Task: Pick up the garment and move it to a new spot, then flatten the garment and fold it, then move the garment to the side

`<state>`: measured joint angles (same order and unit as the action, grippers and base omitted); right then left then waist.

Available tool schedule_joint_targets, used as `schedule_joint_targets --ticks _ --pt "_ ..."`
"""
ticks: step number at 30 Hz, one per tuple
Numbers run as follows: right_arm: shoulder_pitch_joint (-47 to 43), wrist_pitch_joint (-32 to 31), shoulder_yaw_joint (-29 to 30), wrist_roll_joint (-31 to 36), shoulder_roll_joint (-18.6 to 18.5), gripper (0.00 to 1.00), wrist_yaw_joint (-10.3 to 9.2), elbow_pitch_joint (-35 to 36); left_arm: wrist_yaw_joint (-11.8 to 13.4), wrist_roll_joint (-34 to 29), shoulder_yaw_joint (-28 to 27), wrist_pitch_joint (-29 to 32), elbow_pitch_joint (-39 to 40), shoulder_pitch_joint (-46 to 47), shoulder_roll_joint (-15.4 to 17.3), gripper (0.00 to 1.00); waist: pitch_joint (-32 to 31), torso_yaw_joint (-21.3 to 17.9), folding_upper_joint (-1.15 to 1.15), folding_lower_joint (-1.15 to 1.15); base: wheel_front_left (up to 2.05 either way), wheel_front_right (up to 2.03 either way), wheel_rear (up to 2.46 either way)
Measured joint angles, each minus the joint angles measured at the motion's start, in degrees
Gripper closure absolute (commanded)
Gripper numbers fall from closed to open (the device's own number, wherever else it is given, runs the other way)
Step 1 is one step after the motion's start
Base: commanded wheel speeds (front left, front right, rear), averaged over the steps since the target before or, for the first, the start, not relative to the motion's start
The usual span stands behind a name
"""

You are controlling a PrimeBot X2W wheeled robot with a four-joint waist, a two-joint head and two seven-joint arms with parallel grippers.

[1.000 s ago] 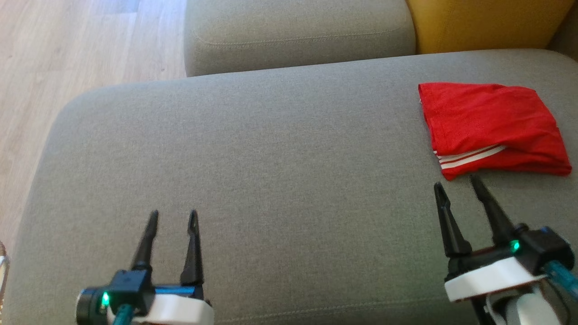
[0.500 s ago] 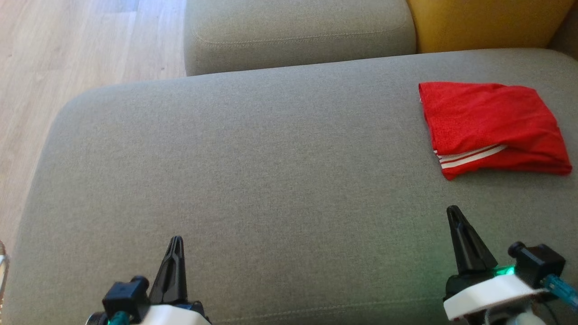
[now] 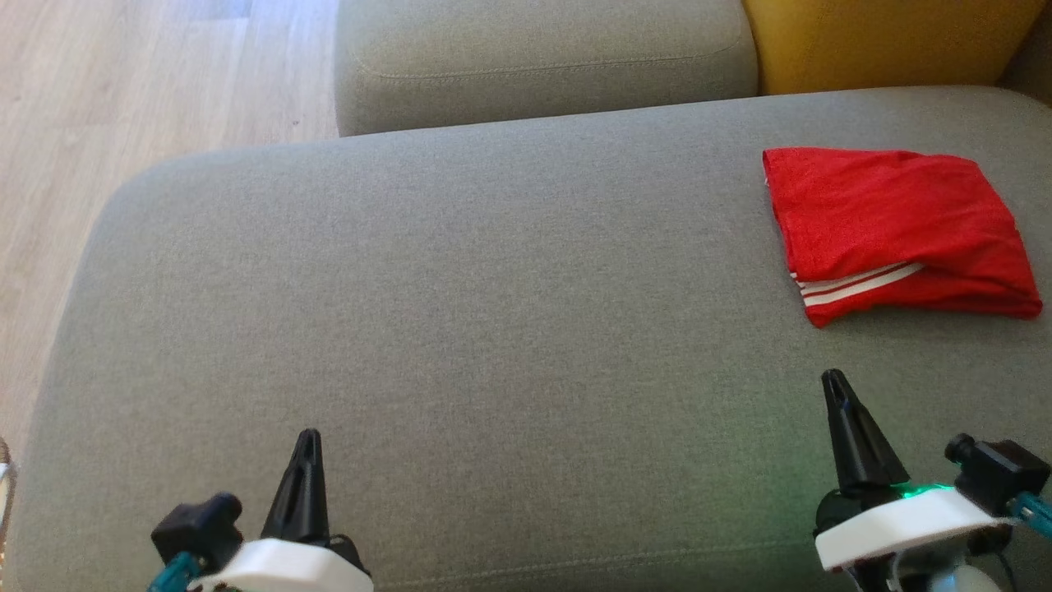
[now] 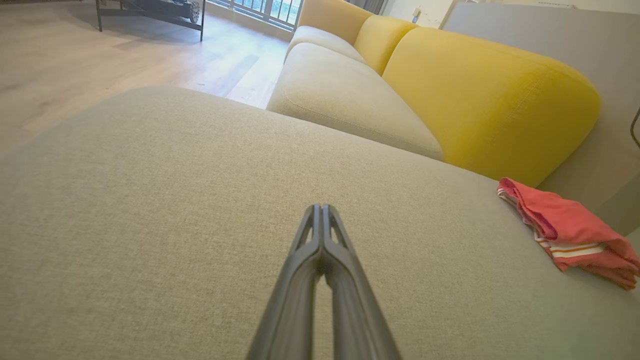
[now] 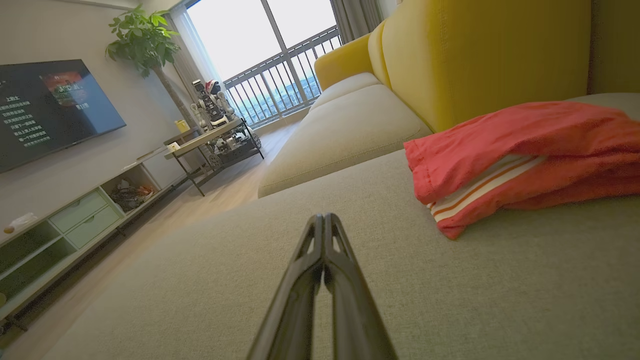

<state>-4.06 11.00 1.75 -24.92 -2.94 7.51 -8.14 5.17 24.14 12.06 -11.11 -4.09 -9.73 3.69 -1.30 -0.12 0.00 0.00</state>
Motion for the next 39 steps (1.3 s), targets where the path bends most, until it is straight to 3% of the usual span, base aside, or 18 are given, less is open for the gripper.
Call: schedule_joint_targets --ticks 39 --pt "2.52 -5.75 1.13 -26.93 -0.27 1.00 0.00 -2.96 -4.75 27.57 -4.75 5.57 -4.27 4.76 0.23 1.00 0.58 0.05 0.00 0.00 0.00 0.00 0.00"
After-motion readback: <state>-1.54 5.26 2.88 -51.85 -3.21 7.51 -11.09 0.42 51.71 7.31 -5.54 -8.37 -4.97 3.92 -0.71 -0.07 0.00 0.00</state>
